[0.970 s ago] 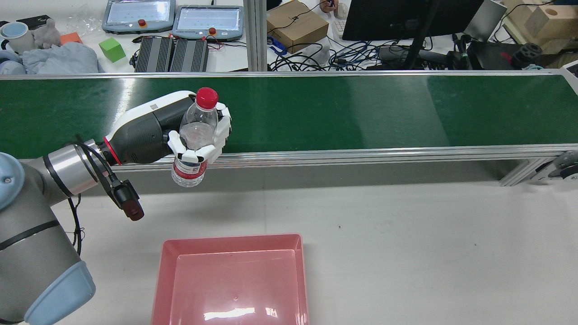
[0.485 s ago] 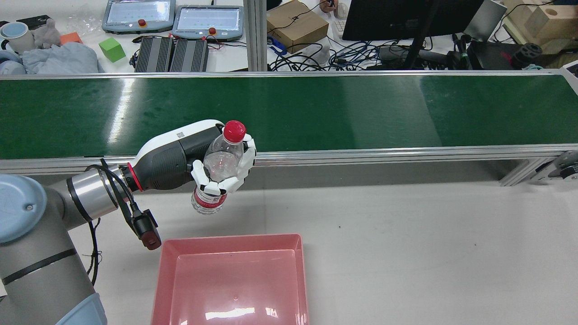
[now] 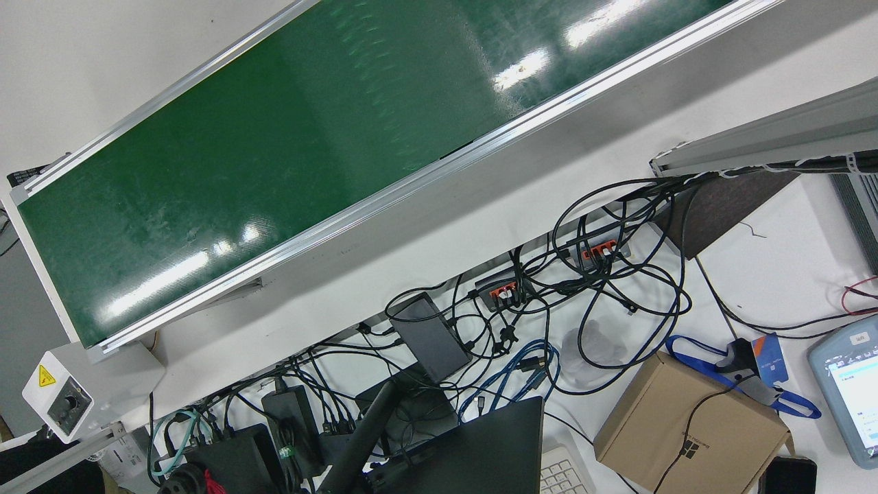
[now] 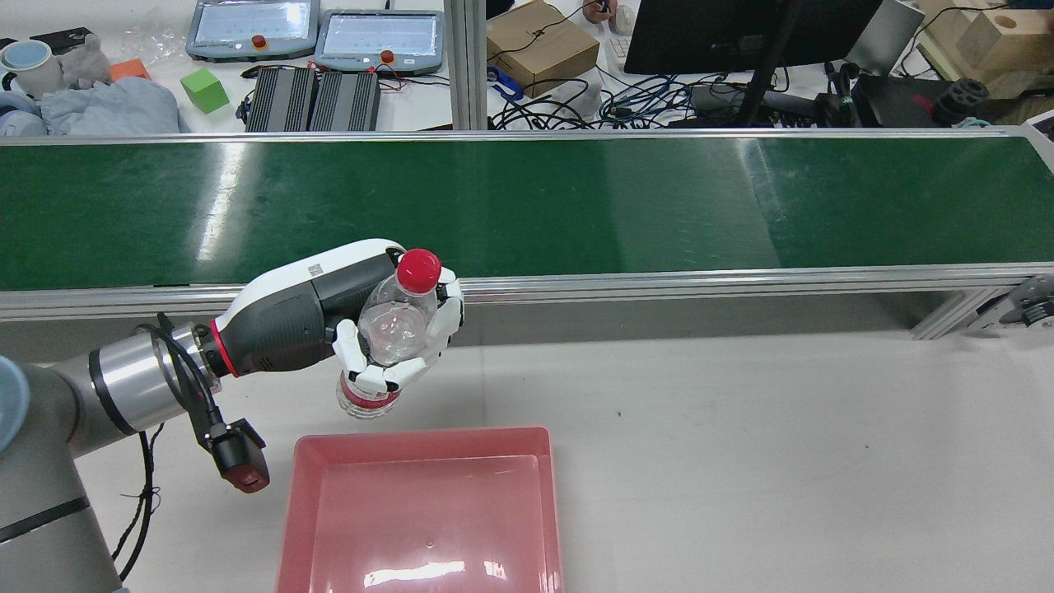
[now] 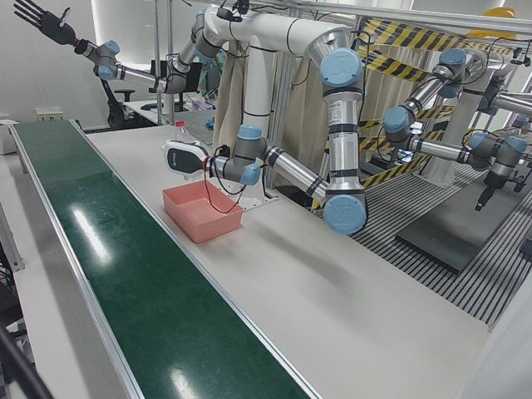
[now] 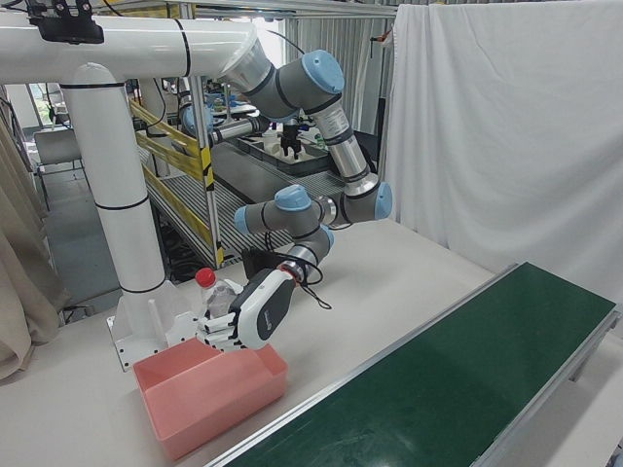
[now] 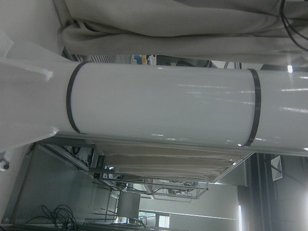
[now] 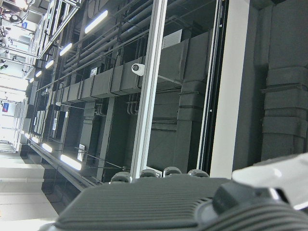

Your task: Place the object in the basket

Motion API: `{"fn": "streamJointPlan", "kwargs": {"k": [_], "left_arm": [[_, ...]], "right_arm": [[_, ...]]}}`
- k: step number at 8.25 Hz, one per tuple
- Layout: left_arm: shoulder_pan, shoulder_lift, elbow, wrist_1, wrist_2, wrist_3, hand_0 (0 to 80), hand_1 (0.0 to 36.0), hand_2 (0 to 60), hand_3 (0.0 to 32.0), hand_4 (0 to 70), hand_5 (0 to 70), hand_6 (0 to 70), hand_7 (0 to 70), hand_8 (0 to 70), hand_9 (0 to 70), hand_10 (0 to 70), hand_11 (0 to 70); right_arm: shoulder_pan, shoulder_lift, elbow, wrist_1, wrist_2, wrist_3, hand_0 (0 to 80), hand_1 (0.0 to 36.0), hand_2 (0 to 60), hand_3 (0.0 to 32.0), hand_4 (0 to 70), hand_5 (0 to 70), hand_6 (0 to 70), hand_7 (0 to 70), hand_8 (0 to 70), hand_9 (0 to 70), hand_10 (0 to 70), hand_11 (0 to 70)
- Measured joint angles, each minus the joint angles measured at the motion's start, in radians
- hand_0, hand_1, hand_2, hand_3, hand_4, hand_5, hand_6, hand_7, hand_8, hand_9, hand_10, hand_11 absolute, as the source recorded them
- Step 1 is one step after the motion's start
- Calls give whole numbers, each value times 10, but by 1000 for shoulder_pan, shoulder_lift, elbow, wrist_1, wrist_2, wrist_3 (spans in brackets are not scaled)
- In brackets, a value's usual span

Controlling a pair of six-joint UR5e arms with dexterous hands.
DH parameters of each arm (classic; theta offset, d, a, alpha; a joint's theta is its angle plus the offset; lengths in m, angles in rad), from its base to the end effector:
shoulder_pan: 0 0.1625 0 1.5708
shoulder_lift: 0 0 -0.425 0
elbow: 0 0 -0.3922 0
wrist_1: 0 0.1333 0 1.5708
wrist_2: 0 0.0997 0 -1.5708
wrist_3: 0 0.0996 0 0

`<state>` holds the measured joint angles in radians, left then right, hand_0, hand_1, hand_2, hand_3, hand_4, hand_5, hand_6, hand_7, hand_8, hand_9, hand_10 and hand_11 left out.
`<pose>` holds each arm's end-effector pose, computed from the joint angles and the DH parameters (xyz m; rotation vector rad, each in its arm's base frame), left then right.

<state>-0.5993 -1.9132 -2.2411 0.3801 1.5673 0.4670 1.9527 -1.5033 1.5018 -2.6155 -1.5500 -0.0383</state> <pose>0.3289 -0.3866 0.2517 -0.5899 2.2971 -0.9070 0.3332 -0.4664 0.6235 -0.5509 2.5095 -1.4552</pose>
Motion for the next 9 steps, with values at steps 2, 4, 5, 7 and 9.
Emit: {"fn": "streamJointPlan", "kwargs": {"k": [2,4,5,7,9], "left_arm": [[6,60,-52,-33,-2,1,305,0,0,0,44,209,56,14,100,118,131,186],[24,71,-61,-44,-4,-1,73,0,0,0,13,126,28,0,64,82,72,98],[45,68,-62,-51,-6,-4,55,0,0,0,6,108,18,0,51,66,50,65],[88,42,-62,-57,-13,-5,121,0,0,0,1,104,13,0,39,51,33,43],[100,32,-62,-57,-14,-5,77,0,0,0,0,97,10,0,31,41,29,38]], "right_arm": [[0,0,0,0,0,0,0,0,0,0,0,0,0,0,0,0,0,0],[0,0,0,0,0,-1,0,0,0,0,0,0,0,0,0,0,0,0],[0,0,0,0,0,0,0,0,0,0,0,0,0,0,0,0,0,0],[0,0,0,0,0,-1,0,0,0,0,0,0,0,0,0,0,0,0],[0,0,0,0,0,0,0,0,0,0,0,0,0,0,0,0,0,0]]}}
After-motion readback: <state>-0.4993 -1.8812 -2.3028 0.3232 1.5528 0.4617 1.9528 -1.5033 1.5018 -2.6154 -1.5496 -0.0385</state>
